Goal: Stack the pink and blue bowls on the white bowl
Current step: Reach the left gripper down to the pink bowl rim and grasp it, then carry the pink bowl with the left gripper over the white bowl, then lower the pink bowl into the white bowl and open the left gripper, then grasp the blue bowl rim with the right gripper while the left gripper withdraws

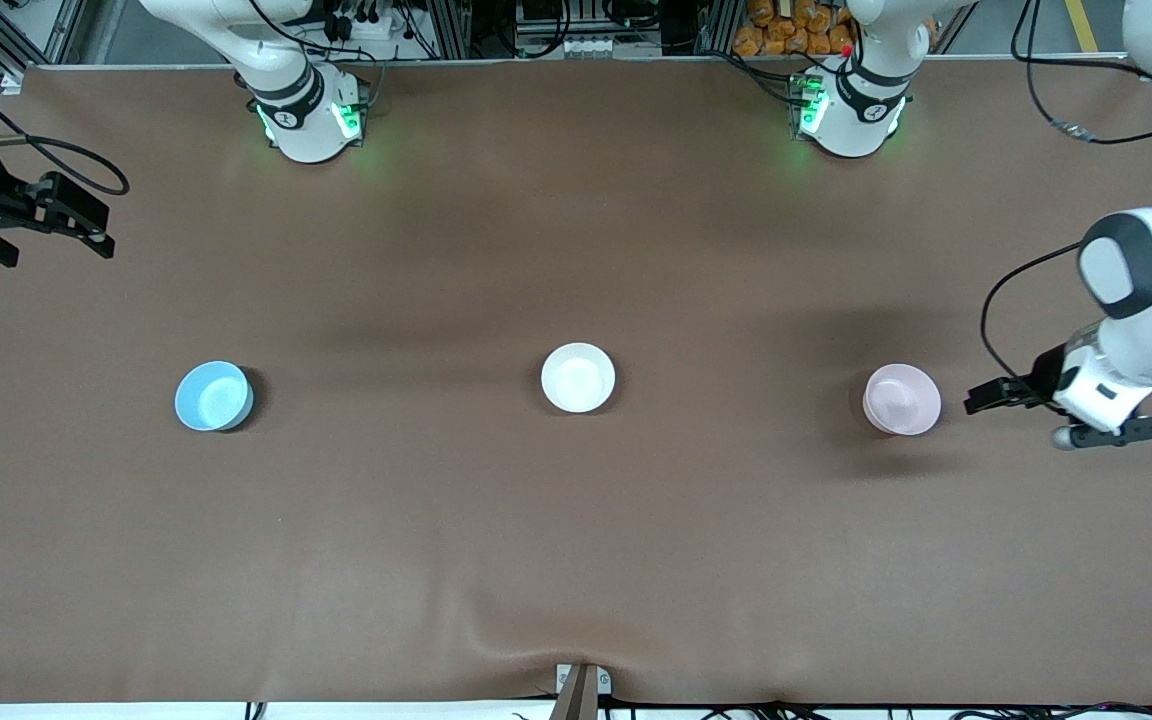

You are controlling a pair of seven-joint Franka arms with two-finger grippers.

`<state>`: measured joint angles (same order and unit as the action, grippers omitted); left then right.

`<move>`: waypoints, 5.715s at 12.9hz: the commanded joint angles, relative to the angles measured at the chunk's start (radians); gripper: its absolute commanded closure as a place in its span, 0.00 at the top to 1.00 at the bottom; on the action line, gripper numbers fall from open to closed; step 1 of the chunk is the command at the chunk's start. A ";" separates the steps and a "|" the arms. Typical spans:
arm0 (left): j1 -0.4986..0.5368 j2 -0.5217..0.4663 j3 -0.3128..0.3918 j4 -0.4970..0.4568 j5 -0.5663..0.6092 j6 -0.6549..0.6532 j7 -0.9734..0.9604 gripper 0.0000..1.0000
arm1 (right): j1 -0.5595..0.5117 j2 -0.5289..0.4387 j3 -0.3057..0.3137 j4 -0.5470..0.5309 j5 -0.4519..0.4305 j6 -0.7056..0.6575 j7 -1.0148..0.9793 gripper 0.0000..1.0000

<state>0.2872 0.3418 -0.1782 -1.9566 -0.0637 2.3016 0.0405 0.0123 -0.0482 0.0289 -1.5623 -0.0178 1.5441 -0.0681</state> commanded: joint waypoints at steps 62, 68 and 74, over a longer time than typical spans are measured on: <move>-0.651 0.346 -0.210 0.328 0.171 0.073 -0.784 1.00 | -0.011 0.007 0.009 0.018 -0.005 -0.013 -0.002 1.00; -0.495 0.101 -0.205 0.329 0.211 -0.233 -0.731 1.00 | -0.035 0.023 0.005 0.019 -0.005 -0.007 -0.004 1.00; -0.311 -0.133 -0.207 0.331 0.202 -0.465 -0.716 1.00 | -0.141 0.159 0.003 0.022 0.001 0.014 -0.013 1.00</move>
<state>-0.0726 0.2798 -0.3776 -1.5940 0.1316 1.8753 -0.6857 -0.1084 0.0806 0.0198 -1.5639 -0.0163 1.5662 -0.0740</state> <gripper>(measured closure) 0.000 0.000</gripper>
